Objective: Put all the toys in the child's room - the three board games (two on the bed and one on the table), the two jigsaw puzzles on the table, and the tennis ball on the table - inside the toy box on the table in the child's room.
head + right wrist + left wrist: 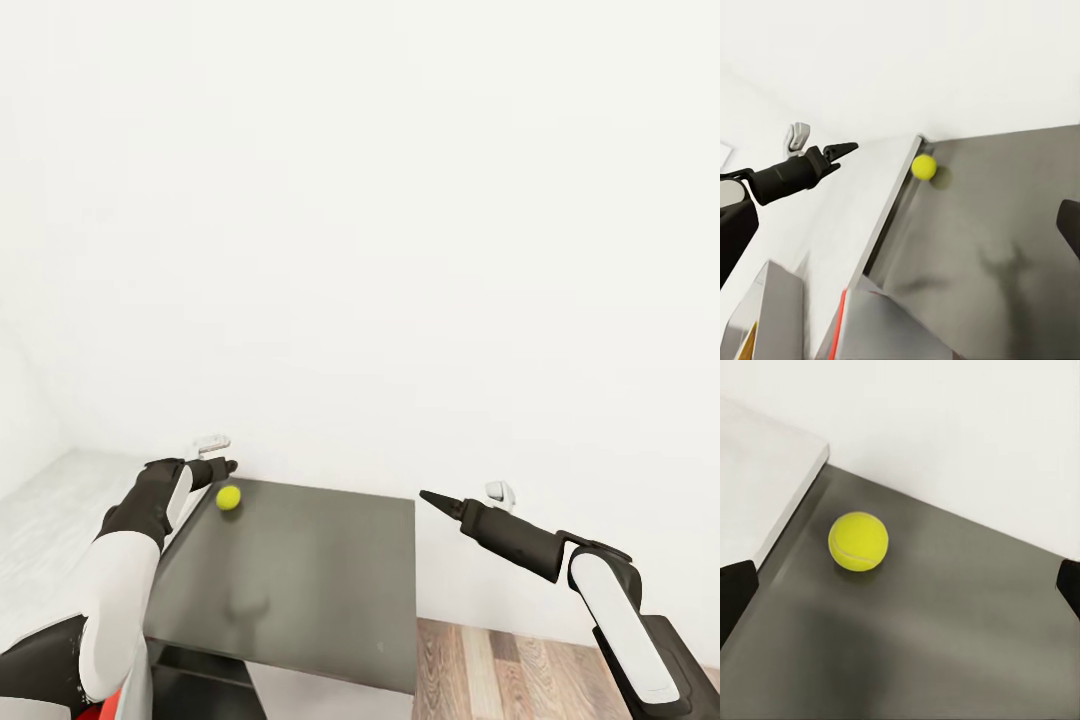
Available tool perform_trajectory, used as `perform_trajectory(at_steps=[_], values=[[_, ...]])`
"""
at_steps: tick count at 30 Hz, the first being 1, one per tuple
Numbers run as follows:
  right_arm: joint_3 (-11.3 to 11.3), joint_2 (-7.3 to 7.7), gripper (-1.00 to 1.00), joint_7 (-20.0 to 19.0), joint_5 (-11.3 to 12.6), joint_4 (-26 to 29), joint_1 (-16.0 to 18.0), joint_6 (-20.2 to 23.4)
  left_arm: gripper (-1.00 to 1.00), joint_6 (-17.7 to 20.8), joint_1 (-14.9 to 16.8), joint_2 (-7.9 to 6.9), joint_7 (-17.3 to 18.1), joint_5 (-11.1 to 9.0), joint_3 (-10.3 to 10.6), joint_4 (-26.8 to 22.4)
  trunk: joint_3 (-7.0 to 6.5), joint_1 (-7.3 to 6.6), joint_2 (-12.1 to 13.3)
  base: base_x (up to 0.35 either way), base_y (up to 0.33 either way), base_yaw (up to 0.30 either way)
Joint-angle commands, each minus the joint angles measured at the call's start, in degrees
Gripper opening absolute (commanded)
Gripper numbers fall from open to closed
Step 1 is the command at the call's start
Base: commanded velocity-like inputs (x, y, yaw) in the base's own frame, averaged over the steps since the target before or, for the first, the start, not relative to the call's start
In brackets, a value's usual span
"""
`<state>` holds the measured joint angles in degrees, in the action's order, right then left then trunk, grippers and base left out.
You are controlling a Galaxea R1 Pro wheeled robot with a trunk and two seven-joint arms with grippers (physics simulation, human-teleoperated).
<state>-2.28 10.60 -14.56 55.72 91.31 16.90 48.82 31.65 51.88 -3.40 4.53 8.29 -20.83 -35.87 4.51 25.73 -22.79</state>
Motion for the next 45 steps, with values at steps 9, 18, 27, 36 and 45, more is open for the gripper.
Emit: perform_trajectory(at_steps=[9, 18, 27, 36, 45], values=[[0.0, 0.03, 1.0, -0.3, -0.3, 0.0, 0.1, 0.1, 1.0, 0.3, 0.1, 0.06, 0.5, 0.6, -0.3, -0.1, 0.13, 0.06, -0.1, 0.1, 0.0, 0.0], [-0.3, 0.03, 1.0, -0.2, -0.3, 0.0, 0.1, 0.1, 1.0, 0.3, 0.1, -0.02, 0.5, 0.6, -0.3, -0.1, 0.13, 0.06, -0.1, 0.125, 0.0, 0.0], [-0.4, 0.03, 1.0, -0.4, -0.3, 0.0, 0.1, 0.2, 1.0, 0.3, 0.1, -0.03, 0.5, 0.7, -0.3, -0.1, 0.13, 0.06, -0.1, 0.008, 0.0, 0.0], [-4.5, -2.75, 1.0, -0.5, 0.3, 0.0, 1.1, 4.5, 1.0, 0.3, 0.1, -0.03, 0.4, 0.8, -0.3, -0.1, 0.13, 0.06, -0.1, 0.0, 0.0, 0.0], [-9.4, -16.46, 1.0, 1.2, -0.1, 0.0, 2.4, 10.9, 1.0, 0.3, 0.1, -0.03, -0.8, 0.7, -0.3, -0.1, 0.13, 0.06, -0.1, 0.0, 0.0, 0.0]])
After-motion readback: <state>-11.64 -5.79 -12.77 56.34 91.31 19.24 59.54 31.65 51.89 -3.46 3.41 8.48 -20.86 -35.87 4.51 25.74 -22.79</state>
